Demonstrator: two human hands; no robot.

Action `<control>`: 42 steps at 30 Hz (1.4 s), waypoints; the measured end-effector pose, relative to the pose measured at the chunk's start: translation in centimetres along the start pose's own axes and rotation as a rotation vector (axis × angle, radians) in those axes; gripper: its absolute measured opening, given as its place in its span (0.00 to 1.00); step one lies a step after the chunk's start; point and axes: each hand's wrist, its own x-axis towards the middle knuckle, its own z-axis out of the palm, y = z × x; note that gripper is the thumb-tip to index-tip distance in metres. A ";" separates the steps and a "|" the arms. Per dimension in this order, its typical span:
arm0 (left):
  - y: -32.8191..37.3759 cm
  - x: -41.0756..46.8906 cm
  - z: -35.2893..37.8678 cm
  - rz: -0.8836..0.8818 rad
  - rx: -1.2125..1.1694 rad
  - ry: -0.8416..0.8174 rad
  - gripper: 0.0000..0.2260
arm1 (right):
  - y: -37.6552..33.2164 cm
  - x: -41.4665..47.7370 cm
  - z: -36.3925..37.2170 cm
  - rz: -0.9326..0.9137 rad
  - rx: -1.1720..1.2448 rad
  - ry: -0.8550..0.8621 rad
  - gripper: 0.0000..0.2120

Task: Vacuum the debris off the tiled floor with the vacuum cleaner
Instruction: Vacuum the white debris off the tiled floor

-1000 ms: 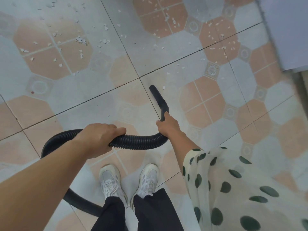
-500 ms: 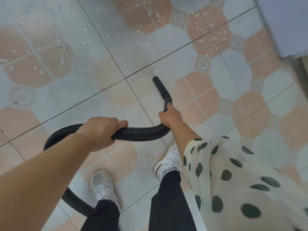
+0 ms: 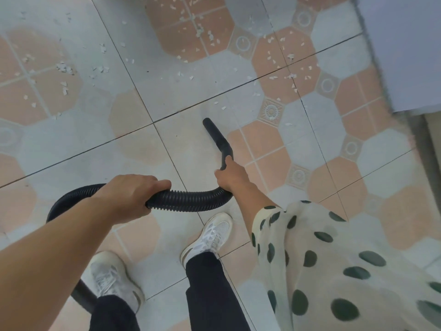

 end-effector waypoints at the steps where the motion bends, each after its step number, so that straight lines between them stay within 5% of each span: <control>1: 0.8 0.1 -0.1 -0.003 -0.008 -0.014 0.12 | 0.8 -0.2 -0.3 -0.005 -0.001 -0.026 0.27; 18: 7.0 2.2 0.6 0.108 0.073 -0.014 0.15 | 8.2 -0.8 -1.7 0.145 0.113 0.053 0.31; 28: 3.9 -1.3 2.3 0.102 0.150 -0.070 0.12 | 6.6 -2.5 3.7 0.078 0.163 0.023 0.32; 42: 4.2 1.3 0.3 0.062 0.101 -0.016 0.13 | 4.9 0.2 -0.7 0.025 0.088 0.055 0.31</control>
